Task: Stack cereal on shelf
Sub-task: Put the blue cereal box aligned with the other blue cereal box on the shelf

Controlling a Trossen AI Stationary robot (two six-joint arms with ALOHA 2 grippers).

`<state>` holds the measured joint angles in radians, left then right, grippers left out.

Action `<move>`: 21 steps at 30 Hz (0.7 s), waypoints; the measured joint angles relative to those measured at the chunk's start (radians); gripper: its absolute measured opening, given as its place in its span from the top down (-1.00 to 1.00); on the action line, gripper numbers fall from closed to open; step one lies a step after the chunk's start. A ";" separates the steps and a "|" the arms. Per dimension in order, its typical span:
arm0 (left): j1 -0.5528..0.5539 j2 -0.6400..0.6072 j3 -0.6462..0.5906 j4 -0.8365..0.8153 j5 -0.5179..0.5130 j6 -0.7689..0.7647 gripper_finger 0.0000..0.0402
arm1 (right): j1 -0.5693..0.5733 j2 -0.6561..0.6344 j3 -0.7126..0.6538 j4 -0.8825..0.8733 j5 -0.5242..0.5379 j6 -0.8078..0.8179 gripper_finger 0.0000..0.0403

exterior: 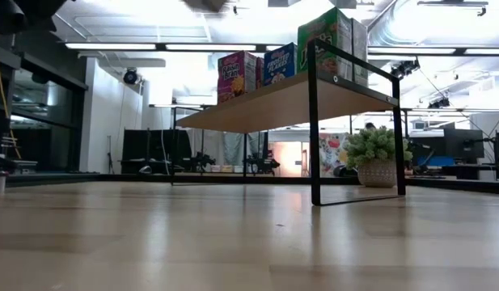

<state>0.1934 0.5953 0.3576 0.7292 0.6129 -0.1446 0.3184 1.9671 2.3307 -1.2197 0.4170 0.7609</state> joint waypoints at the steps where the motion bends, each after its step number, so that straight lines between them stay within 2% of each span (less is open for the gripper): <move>1: 0.000 0.000 0.000 0.001 -0.003 0.009 1.00 | -0.033 0.000 -0.002 -0.030 -0.006 -0.005 0.43; 8: 0.000 0.000 0.000 0.003 -0.008 0.039 1.00 | -0.225 0.015 -0.003 -0.141 -0.008 -0.010 0.43; 11: 0.001 0.000 0.000 0.009 -0.008 0.061 1.00 | -0.272 0.015 -0.003 -0.192 -0.076 -0.017 0.43; 14: 0.001 0.000 0.000 0.009 -0.019 0.081 1.00 | -0.301 0.016 -0.003 -0.217 -0.128 -0.057 0.43; 21: 0.001 0.000 0.000 0.009 -0.084 0.116 1.00 | -0.330 0.016 -0.003 -0.250 -0.125 -0.114 0.43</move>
<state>0.1940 0.5949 0.3576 0.7380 0.5287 -0.0286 -0.0114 1.9827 2.3276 -1.4701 0.2923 0.6468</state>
